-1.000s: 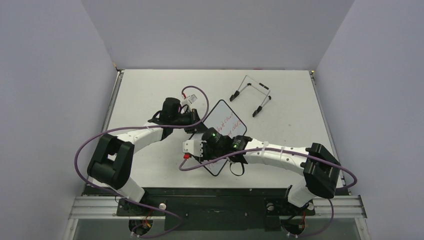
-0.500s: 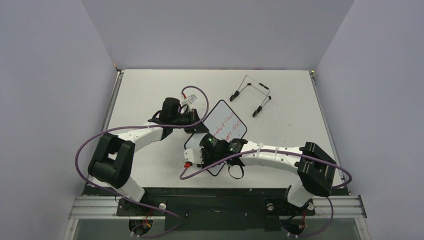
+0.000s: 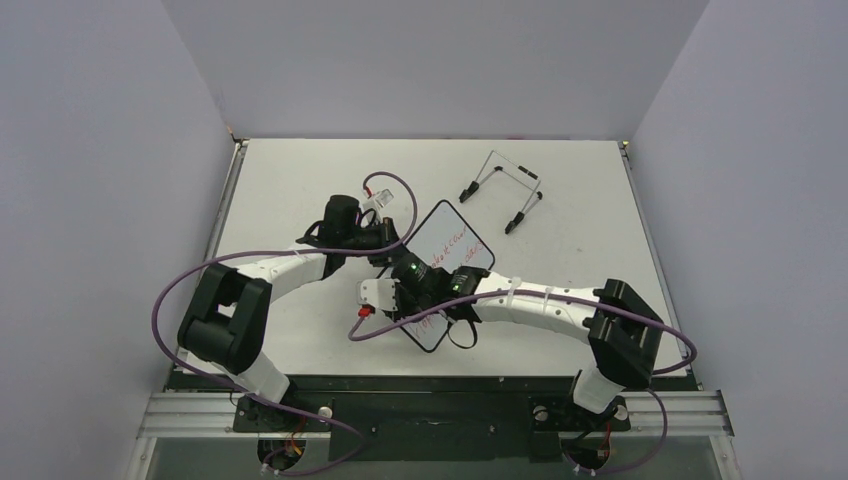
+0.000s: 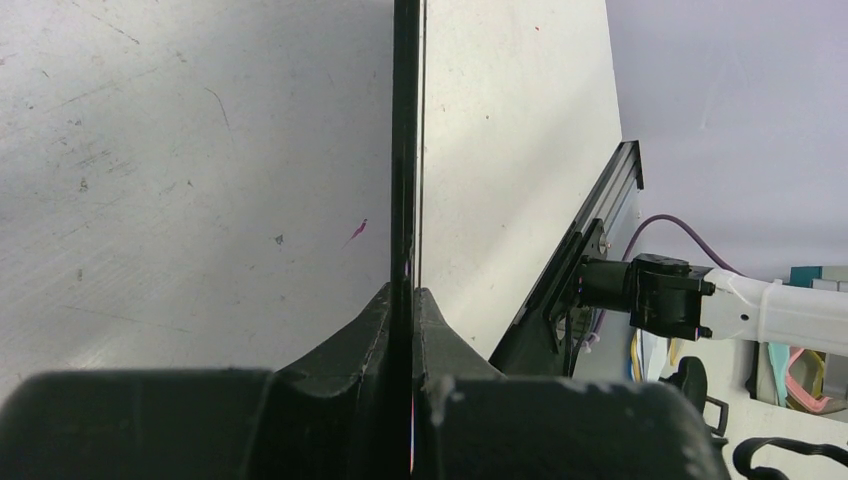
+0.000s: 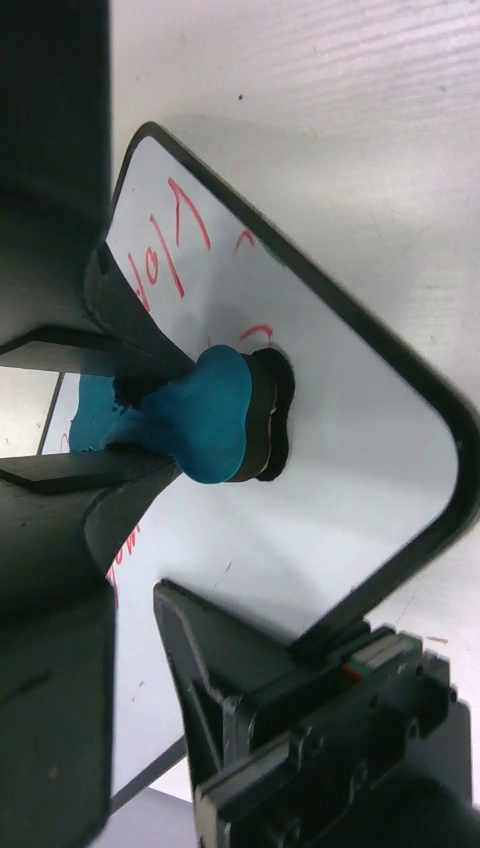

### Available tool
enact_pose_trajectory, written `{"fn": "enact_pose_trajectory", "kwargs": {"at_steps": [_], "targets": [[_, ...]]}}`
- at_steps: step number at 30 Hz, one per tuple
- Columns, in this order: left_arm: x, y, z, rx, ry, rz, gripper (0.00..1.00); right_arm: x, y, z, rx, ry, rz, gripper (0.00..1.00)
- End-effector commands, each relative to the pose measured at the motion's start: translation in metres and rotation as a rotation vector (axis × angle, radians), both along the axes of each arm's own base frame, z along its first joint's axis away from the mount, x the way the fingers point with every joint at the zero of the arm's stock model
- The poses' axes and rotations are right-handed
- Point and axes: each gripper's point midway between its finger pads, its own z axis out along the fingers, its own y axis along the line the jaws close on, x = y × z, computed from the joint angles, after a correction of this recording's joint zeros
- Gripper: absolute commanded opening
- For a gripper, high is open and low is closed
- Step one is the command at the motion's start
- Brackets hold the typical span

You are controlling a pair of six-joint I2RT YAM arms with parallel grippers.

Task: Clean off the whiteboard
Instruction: Erase the whiteboard at the center of the board.

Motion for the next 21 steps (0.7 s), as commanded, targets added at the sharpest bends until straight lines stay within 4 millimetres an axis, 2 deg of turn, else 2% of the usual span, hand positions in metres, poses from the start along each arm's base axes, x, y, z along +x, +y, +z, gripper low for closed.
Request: {"fn": "enact_pose_trajectory", "kwargs": {"at_steps": [1,3,5,8,10,13,16,18,21], "targets": [[0.004,-0.013,0.031,-0.079,-0.081,-0.056,0.00,-0.031,-0.015,-0.041,-0.133,0.052,0.096,0.00],[0.004,-0.013,0.031,-0.080,-0.083,-0.059,0.00,-0.038,-0.030,-0.054,-0.183,0.057,0.112,0.00],[0.004,-0.013,0.032,-0.081,-0.085,-0.060,0.00,-0.042,-0.040,-0.058,-0.203,0.056,0.122,0.00],[0.005,-0.014,0.032,-0.081,-0.085,-0.061,0.00,-0.039,-0.041,-0.055,-0.205,0.035,0.115,0.00],[0.005,-0.013,0.031,-0.082,-0.085,-0.061,0.00,-0.027,-0.035,-0.045,-0.176,-0.013,0.070,0.00],[0.003,-0.013,0.029,-0.080,-0.079,-0.062,0.00,-0.009,-0.011,-0.016,-0.060,-0.066,0.001,0.00],[0.003,-0.013,0.027,-0.079,-0.073,-0.064,0.00,0.001,0.010,0.009,0.025,-0.094,-0.033,0.00],[0.002,-0.013,0.026,-0.078,-0.071,-0.065,0.00,0.003,0.018,0.016,0.041,-0.097,-0.041,0.00],[0.003,-0.013,0.026,-0.079,-0.070,-0.064,0.00,0.006,0.023,0.014,0.037,-0.105,-0.059,0.00]]}}
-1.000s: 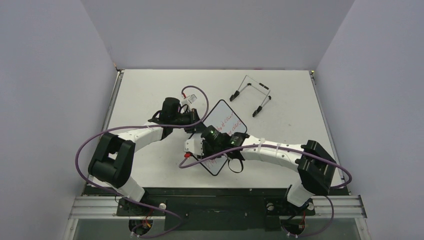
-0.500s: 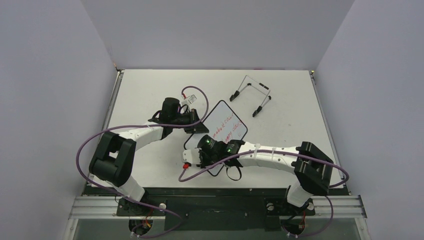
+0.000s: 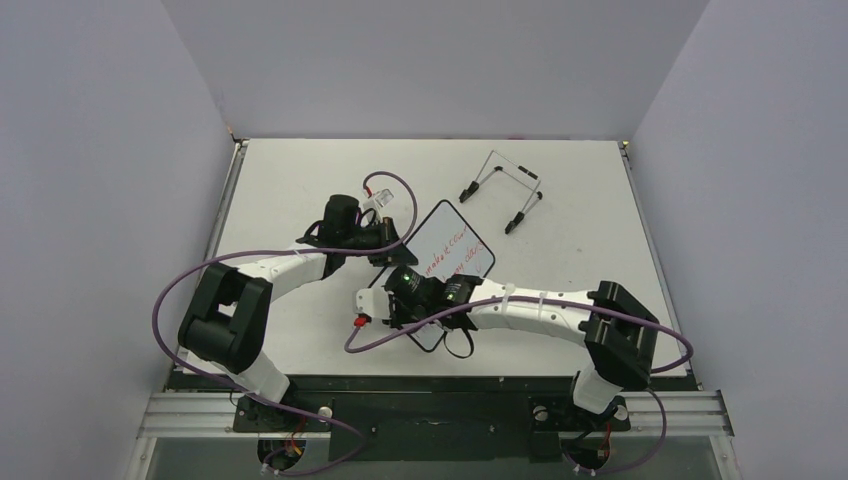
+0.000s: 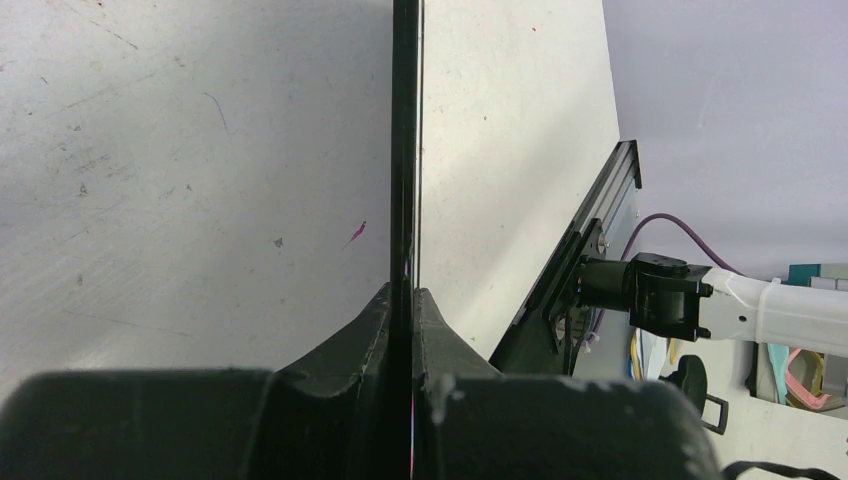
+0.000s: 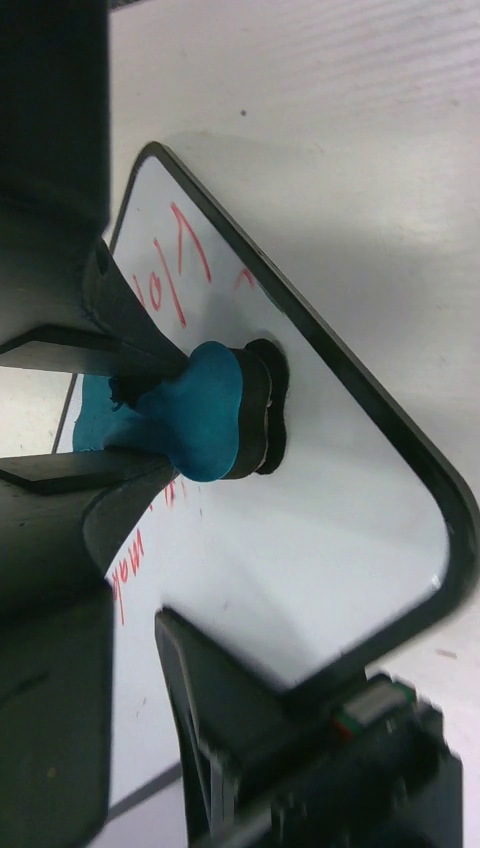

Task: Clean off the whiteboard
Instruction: Erase the whiteboard at the center of the board.

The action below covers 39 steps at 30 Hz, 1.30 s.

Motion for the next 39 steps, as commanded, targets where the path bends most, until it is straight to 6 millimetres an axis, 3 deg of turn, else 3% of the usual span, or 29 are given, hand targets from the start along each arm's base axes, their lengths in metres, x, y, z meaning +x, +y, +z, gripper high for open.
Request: {"fn": "enact_pose_trajectory", "kwargs": {"at_steps": [1,4,8,11,17,22,28,32,36,39], "targets": [[0.002,-0.013,0.026,-0.073,-0.069,-0.057,0.00,0.021,0.028,0.026,0.108,-0.079,-0.072,0.00],[0.002,-0.013,0.025,-0.074,-0.068,-0.059,0.00,0.019,0.026,0.022,0.099,-0.073,-0.072,0.00],[0.001,-0.013,0.027,-0.077,-0.071,-0.061,0.00,-0.010,0.014,-0.005,-0.021,-0.040,0.045,0.00],[0.002,-0.012,0.027,-0.077,-0.072,-0.061,0.00,-0.030,-0.006,-0.031,-0.130,-0.049,0.122,0.00],[0.002,-0.012,0.027,-0.079,-0.073,-0.062,0.00,-0.038,-0.016,-0.038,-0.173,-0.073,0.128,0.00],[0.001,-0.011,0.028,-0.078,-0.074,-0.063,0.00,-0.020,-0.017,-0.029,-0.153,-0.088,0.062,0.00],[0.001,-0.011,0.025,-0.074,-0.066,-0.061,0.00,0.044,-0.010,0.021,0.045,-0.073,-0.152,0.00],[0.001,-0.011,0.025,-0.075,-0.068,-0.060,0.00,0.061,-0.007,0.031,0.069,-0.078,-0.210,0.00],[0.001,-0.010,0.026,-0.074,-0.070,-0.057,0.00,0.040,-0.005,0.012,0.028,-0.020,-0.121,0.00],[0.002,-0.011,0.024,-0.075,-0.066,-0.058,0.00,0.002,0.001,0.001,-0.008,0.023,0.023,0.00]]}}
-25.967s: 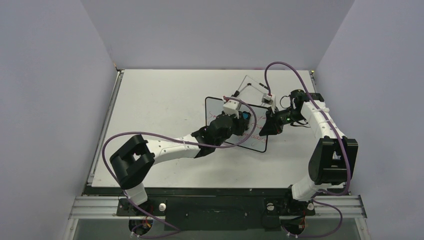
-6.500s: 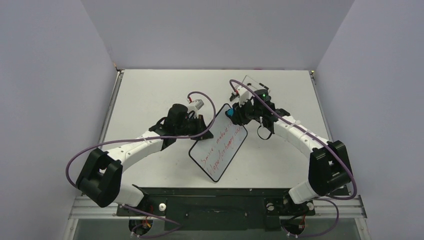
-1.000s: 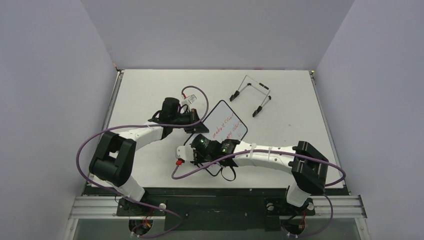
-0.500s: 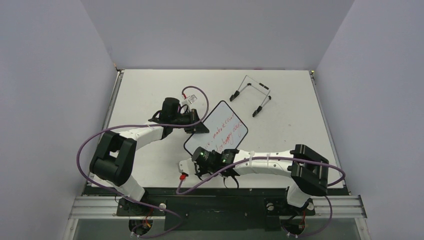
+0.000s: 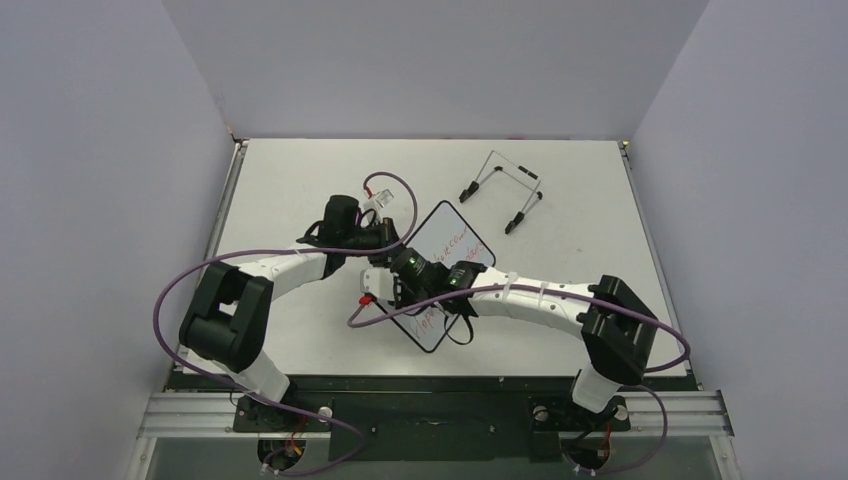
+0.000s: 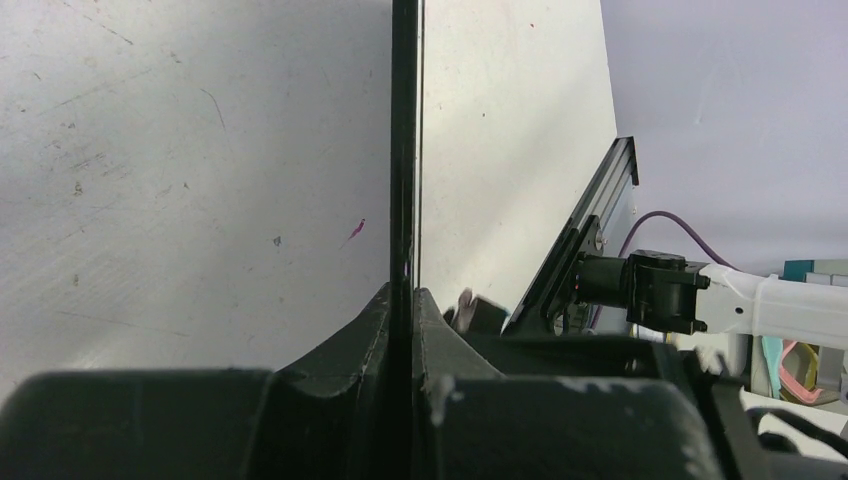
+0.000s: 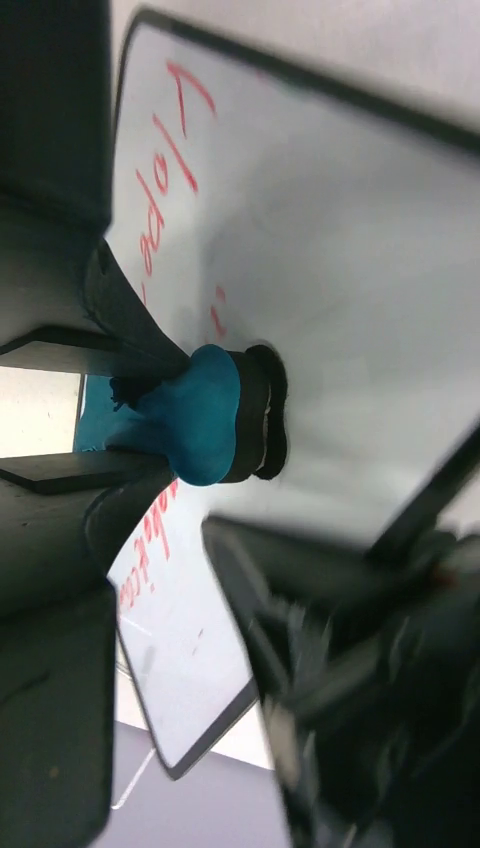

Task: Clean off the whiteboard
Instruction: Erase the whiteboard at the center of the board.

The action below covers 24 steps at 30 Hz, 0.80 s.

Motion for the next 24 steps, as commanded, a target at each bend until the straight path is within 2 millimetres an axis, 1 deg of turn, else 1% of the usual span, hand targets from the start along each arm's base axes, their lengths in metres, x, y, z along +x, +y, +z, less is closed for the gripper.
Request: {"fn": "enact_pose_trajectory", "kwargs": {"at_steps": [1,3,4,6,7,8,9,10,11,13,15,16,18,19,20,21,22,24], "targets": [[0.002,-0.011,0.026,-0.071,-0.074,-0.051,0.00,-0.061,0.017,-0.016,-0.034,0.090,0.221,0.00],[0.002,-0.011,0.027,-0.073,-0.074,-0.053,0.00,-0.074,0.015,-0.025,-0.064,0.114,0.265,0.00],[0.002,-0.011,0.028,-0.074,-0.077,-0.053,0.00,-0.074,0.011,-0.029,-0.076,0.118,0.253,0.00],[0.001,-0.011,0.030,-0.077,-0.082,-0.054,0.00,-0.061,0.004,-0.032,-0.076,0.124,0.194,0.00],[0.000,-0.011,0.029,-0.077,-0.080,-0.055,0.00,-0.048,-0.004,-0.033,-0.069,0.129,0.146,0.00],[0.000,-0.010,0.029,-0.077,-0.081,-0.056,0.00,-0.040,-0.005,-0.031,-0.042,0.129,0.103,0.00],[0.000,-0.010,0.029,-0.077,-0.082,-0.058,0.00,-0.025,-0.012,-0.027,-0.021,0.126,0.052,0.00],[0.000,-0.010,0.029,-0.077,-0.082,-0.058,0.00,-0.017,-0.012,-0.022,0.010,0.123,0.016,0.00],[0.000,-0.010,0.028,-0.077,-0.080,-0.058,0.00,-0.003,-0.018,-0.018,0.031,0.117,-0.029,0.00],[0.000,-0.011,0.028,-0.079,-0.082,-0.058,0.00,0.014,-0.021,-0.007,0.076,0.107,-0.086,0.00],[0.000,-0.011,0.028,-0.080,-0.081,-0.057,0.00,0.018,-0.021,-0.006,0.085,0.115,-0.091,0.00],[0.000,-0.011,0.029,-0.080,-0.083,-0.057,0.00,0.016,-0.020,-0.008,0.082,0.125,-0.084,0.00],[0.000,-0.011,0.030,-0.081,-0.086,-0.055,0.00,0.001,-0.011,-0.014,0.070,0.150,-0.031,0.00],[0.000,-0.011,0.030,-0.082,-0.087,-0.056,0.00,-0.006,-0.010,-0.019,0.056,0.157,-0.006,0.00],[0.000,-0.011,0.030,-0.082,-0.088,-0.055,0.00,-0.017,-0.003,-0.020,0.049,0.159,0.031,0.00],[0.000,-0.011,0.030,-0.083,-0.085,-0.054,0.00,-0.026,-0.001,-0.023,0.035,0.168,0.063,0.00],[0.000,-0.011,0.030,-0.083,-0.085,-0.053,0.00,-0.038,0.006,-0.023,0.029,0.168,0.105,0.00],[0.000,-0.011,0.030,-0.085,-0.085,-0.051,0.00,-0.054,0.013,-0.023,0.016,0.165,0.163,0.00]]}}
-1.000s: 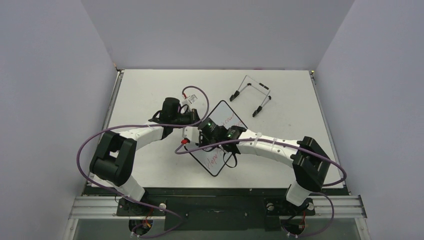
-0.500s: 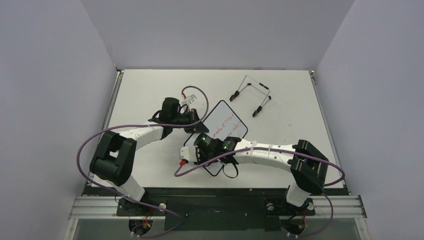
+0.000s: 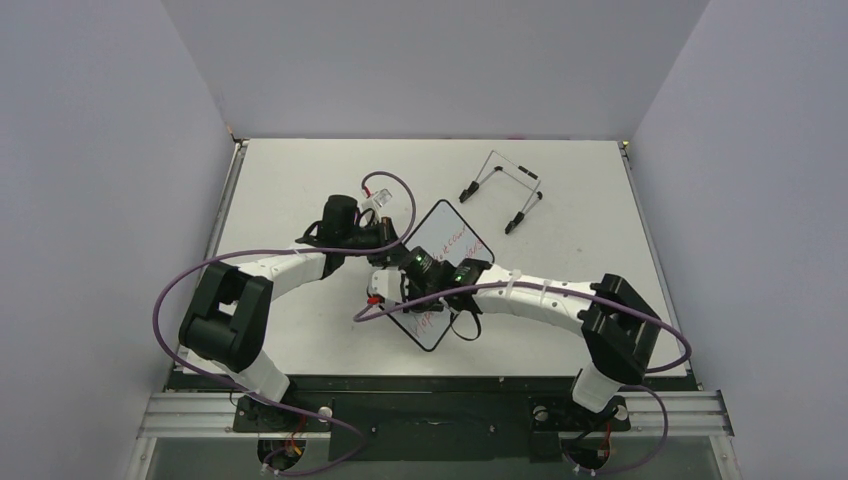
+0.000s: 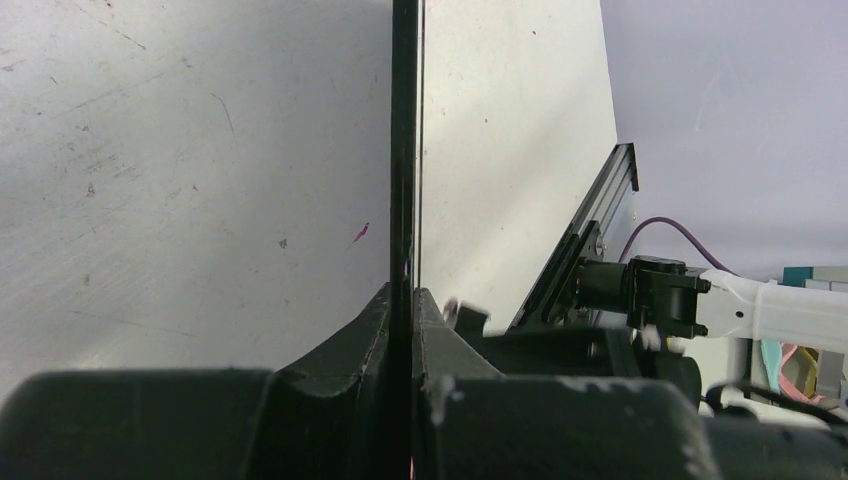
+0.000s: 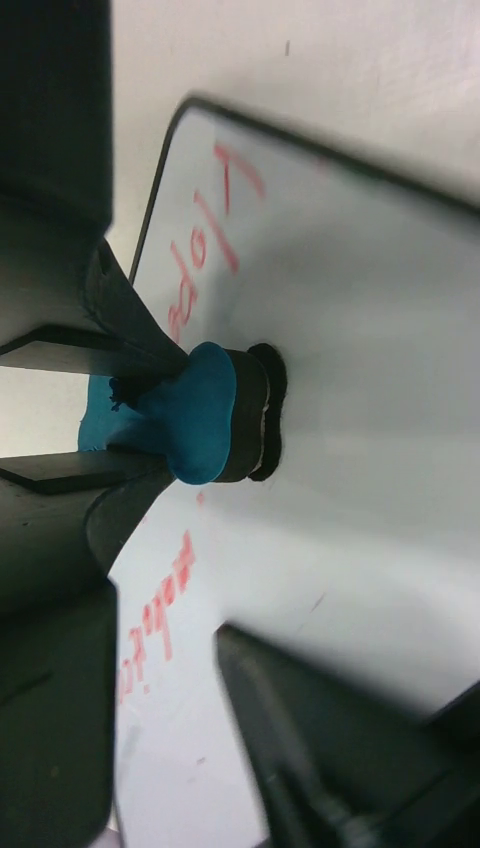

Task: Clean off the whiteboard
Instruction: Erase the whiteboard at the center of the board.

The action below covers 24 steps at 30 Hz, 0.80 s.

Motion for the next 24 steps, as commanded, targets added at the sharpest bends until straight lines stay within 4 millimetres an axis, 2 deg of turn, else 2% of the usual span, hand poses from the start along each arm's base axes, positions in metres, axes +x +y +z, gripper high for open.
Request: {"fn": "enact_pose_trajectory", "kwargs": {"at_steps": [1,3,5,6,8,9,12,15,17,20,23,24], "targets": [[-0.003,-0.013,0.030,-0.085,-0.085,-0.063,0.00,-0.044,0.032,0.001,0.028,0.017,0.172,0.00],[-0.003,-0.013,0.030,-0.086,-0.084,-0.063,0.00,-0.038,0.034,0.007,0.044,0.004,0.149,0.00],[-0.004,-0.013,0.029,-0.088,-0.084,-0.065,0.00,-0.018,0.028,0.010,0.062,-0.002,0.075,0.00],[-0.004,-0.013,0.030,-0.090,-0.085,-0.065,0.00,-0.002,0.020,0.012,0.070,-0.005,0.022,0.00],[-0.005,-0.013,0.029,-0.094,-0.085,-0.067,0.00,0.016,0.008,0.012,0.077,-0.008,-0.043,0.00],[-0.004,-0.014,0.029,-0.096,-0.087,-0.068,0.00,0.018,0.006,0.012,0.079,-0.009,-0.051,0.00],[-0.004,-0.014,0.030,-0.098,-0.089,-0.068,0.00,0.009,0.006,0.006,0.077,0.022,-0.022,0.00],[-0.005,-0.014,0.030,-0.096,-0.091,-0.069,0.00,-0.019,0.021,0.001,0.057,0.043,0.072,0.00],[-0.006,-0.013,0.030,-0.094,-0.091,-0.067,0.00,-0.029,0.032,0.002,0.055,0.037,0.109,0.00],[-0.007,-0.013,0.030,-0.094,-0.093,-0.067,0.00,-0.019,0.041,0.016,0.096,0.004,0.067,0.00],[-0.007,-0.013,0.030,-0.096,-0.091,-0.067,0.00,0.004,0.028,0.022,0.123,-0.018,-0.012,0.00],[-0.007,-0.013,0.030,-0.097,-0.091,-0.068,0.00,0.006,0.022,0.018,0.114,-0.016,-0.021,0.00]]}}
